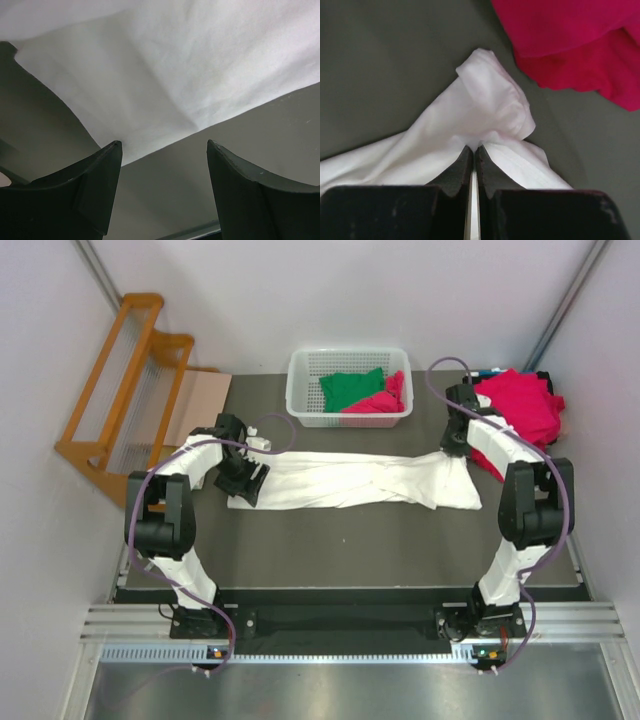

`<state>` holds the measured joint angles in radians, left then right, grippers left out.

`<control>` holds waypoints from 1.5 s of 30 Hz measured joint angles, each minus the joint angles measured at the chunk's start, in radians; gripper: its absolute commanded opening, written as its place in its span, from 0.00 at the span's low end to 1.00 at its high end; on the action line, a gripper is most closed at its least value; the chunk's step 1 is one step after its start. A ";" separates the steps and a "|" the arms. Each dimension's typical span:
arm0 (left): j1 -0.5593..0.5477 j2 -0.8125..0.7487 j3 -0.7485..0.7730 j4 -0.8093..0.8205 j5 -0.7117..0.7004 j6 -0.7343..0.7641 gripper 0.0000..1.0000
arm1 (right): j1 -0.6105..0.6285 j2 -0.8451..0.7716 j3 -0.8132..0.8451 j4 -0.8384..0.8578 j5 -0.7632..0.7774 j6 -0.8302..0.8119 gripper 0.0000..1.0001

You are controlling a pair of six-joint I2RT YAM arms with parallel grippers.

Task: Fold and stack the t-shirts
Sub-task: Fold the tshirt

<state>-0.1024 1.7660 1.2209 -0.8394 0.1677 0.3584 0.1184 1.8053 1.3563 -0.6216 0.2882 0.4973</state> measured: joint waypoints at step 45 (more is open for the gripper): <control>0.011 0.099 0.261 -0.023 0.142 -0.120 0.74 | 0.051 -0.239 -0.295 0.046 -0.222 0.071 1.00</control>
<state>-0.0917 1.8652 1.4815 -0.8619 0.3096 0.2382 0.1699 1.5665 1.0611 -0.5758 0.0658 0.5678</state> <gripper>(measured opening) 0.736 0.995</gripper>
